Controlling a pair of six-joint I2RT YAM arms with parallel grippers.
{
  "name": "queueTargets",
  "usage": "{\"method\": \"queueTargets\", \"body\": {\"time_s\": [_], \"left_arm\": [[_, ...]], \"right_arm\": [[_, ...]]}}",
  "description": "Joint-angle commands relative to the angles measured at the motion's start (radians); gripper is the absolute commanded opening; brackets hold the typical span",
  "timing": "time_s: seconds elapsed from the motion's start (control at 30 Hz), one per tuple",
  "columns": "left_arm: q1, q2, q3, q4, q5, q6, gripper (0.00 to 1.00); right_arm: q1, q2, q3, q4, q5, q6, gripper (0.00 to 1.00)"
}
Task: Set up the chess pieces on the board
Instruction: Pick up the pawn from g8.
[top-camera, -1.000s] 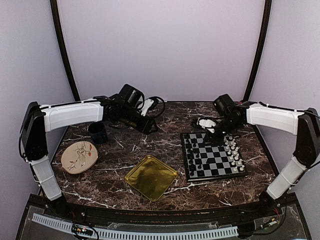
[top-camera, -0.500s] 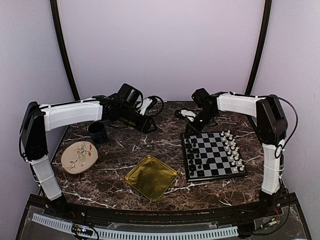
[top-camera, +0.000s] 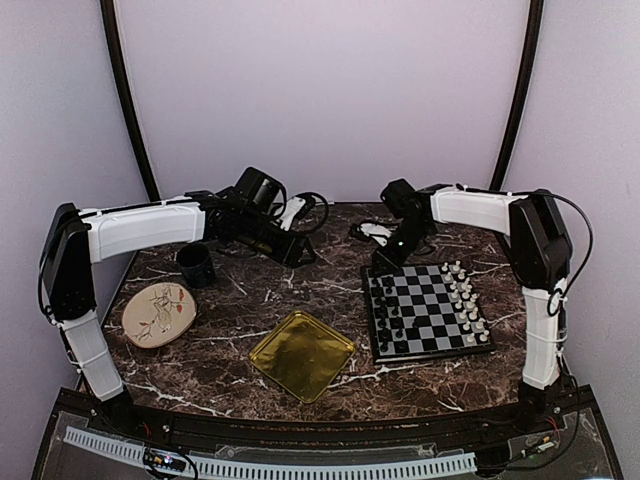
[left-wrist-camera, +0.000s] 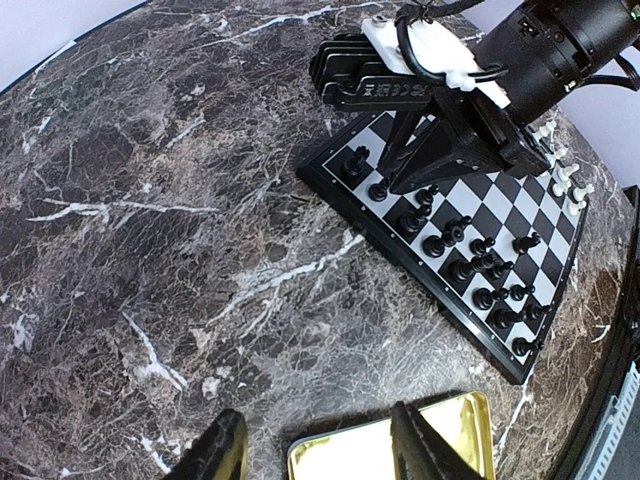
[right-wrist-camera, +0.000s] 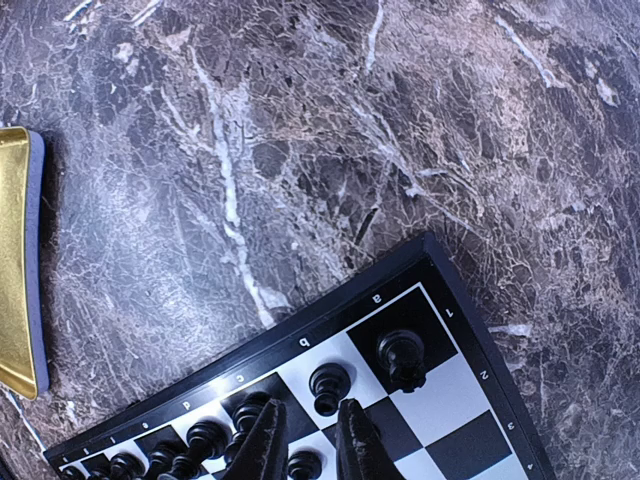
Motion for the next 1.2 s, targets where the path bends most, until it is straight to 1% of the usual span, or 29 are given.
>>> {"method": "queueTargets", "body": {"time_s": [0.0, 0.23, 0.3, 0.47, 0.57, 1.17], "left_arm": [[0.003, -0.038, 0.017, -0.003, 0.016, -0.004, 0.51], [0.003, -0.029, 0.017, -0.002, 0.023, -0.002, 0.51], [0.003, -0.029, 0.017, -0.002, 0.022, -0.001, 0.51], [0.003, -0.025, 0.017, -0.003, 0.026, -0.001, 0.51], [0.003, -0.024, 0.018, -0.002, 0.031, -0.001, 0.51], [0.003, -0.012, 0.019, -0.002, 0.055, -0.005, 0.51]], "right_arm": [[0.008, 0.029, 0.036, -0.009, 0.027, 0.017, 0.19], [0.007, 0.049, 0.039, -0.013, 0.02, 0.02, 0.18], [0.008, 0.053, 0.042, -0.014, 0.02, 0.022, 0.16], [0.008, 0.054, 0.048, -0.013, 0.039, 0.026, 0.08], [0.008, 0.055, 0.049, -0.015, 0.058, 0.027, 0.06], [-0.015, 0.028, 0.011, 0.021, 0.181, 0.046, 0.04]]}}
